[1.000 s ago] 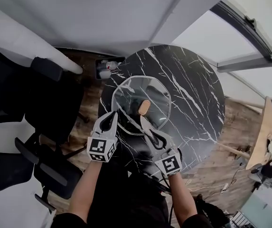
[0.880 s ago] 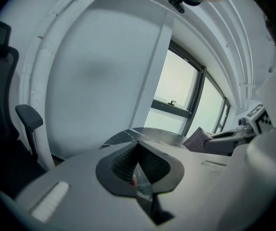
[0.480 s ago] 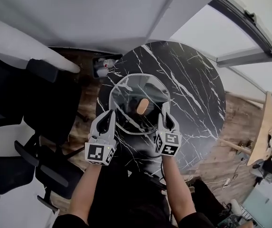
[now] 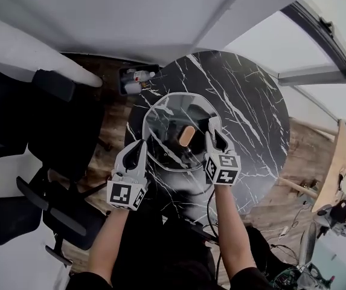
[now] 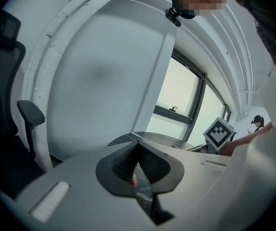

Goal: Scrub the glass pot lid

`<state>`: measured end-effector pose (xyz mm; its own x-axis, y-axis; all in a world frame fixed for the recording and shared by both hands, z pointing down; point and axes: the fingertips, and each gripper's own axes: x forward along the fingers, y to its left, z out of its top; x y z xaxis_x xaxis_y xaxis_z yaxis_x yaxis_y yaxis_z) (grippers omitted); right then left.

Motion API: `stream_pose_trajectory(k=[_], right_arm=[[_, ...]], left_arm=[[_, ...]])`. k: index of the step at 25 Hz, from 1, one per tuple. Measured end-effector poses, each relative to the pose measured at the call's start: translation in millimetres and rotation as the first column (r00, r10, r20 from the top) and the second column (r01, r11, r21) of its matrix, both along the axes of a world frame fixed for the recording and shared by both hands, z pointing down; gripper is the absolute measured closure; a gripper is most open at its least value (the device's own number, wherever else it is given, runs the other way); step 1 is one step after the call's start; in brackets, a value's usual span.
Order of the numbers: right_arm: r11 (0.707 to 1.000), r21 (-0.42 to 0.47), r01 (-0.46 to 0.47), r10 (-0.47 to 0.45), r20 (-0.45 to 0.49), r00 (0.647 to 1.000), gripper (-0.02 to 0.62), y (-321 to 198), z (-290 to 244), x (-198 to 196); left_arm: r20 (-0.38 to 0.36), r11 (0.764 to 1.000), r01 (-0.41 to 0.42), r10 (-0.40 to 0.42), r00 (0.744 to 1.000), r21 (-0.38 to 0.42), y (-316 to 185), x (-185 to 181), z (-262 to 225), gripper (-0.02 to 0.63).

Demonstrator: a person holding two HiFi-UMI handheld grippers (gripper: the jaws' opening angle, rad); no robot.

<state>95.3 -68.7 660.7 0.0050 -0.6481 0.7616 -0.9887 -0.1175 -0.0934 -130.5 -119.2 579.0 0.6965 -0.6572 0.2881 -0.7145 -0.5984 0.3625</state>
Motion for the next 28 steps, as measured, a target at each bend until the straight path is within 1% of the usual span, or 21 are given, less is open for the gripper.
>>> stream_pose_trajectory(k=[3,9,13,16,19,24,28], right_arm=[[0.999,-0.01,0.052,-0.052,-0.001,0.999,0.509,-16,2,-4],[0.992,-0.041,0.123,-0.123,0.011,0.992,0.508,-49,6,-7],[0.98,-0.068,0.185,-0.184,0.012,0.983,0.508,-67,10,-14],[0.964,-0.099,0.247,-0.245,0.032,0.969,0.508,-81,13,-24],[0.945,-0.125,0.303,-0.295,0.072,0.953,0.509,-94,14,-35],[0.894,-0.18,0.41,-0.389,0.139,0.911,0.509,-108,20,-52],[0.867,-0.202,0.455,-0.429,0.159,0.889,0.509,-116,22,-65]], left_arm=[[-0.005,1.0,0.012,-0.012,1.0,-0.01,-3,-8,1,0.604],[-0.002,1.0,0.025,-0.025,1.0,-0.02,-7,-19,4,0.604],[0.004,0.998,0.051,-0.051,0.999,-0.034,-9,-27,7,0.604],[-0.001,0.997,0.062,-0.062,0.998,-0.045,-10,-31,9,0.604],[-0.01,0.997,0.065,-0.065,0.998,-0.044,-8,-34,12,0.604],[-0.012,0.996,0.075,-0.076,0.997,-0.054,-8,-37,12,0.604],[-0.02,0.994,0.088,-0.089,0.996,-0.058,-13,-39,9,0.604]])
